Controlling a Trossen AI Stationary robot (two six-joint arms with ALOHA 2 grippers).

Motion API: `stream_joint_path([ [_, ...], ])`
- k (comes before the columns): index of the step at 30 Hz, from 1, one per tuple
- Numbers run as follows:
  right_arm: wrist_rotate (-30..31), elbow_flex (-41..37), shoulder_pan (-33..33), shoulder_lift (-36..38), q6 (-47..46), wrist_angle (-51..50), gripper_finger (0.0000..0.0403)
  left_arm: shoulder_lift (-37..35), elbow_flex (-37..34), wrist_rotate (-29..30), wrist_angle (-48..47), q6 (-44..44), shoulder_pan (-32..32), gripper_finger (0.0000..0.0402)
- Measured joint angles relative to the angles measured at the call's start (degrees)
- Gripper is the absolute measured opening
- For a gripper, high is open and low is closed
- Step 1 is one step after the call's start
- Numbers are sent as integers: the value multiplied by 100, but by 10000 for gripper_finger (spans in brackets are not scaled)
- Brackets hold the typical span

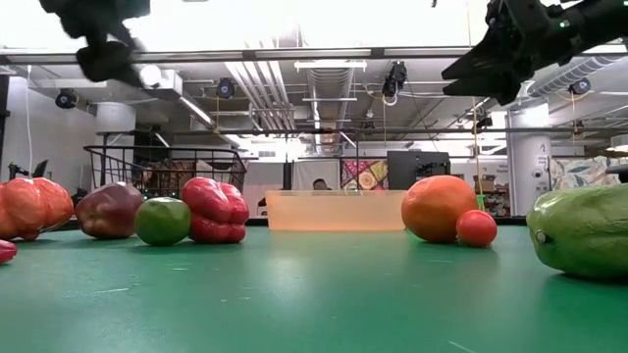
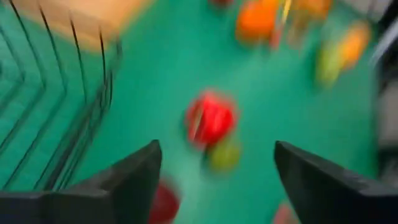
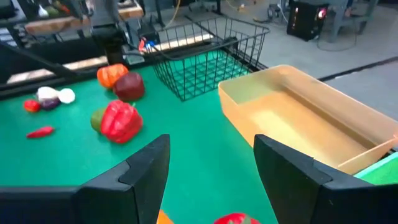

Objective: Sort produce into baskets
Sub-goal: Adjust the wire basket on the table

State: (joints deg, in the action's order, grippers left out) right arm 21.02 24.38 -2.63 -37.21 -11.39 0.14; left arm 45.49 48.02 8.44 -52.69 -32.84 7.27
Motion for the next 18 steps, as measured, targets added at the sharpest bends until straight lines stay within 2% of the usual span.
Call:
stream_joint_path([
  [3,0,137,0,-192,36,2,224,526,207,-26,-1266,-166,243,200],
  [6,0,262,0,-375,76,8,224,805,296,41,-1994,-428,308,119],
  [10,0,405,2,-602,163,5,224,864,279,874,-2214,-486,303,23],
  [13,2,548,2,-753,275,-17,224,750,255,1186,-2225,-522,297,12],
  [18,2,858,2,-990,528,-35,224,526,79,1014,-2194,-696,280,15],
])
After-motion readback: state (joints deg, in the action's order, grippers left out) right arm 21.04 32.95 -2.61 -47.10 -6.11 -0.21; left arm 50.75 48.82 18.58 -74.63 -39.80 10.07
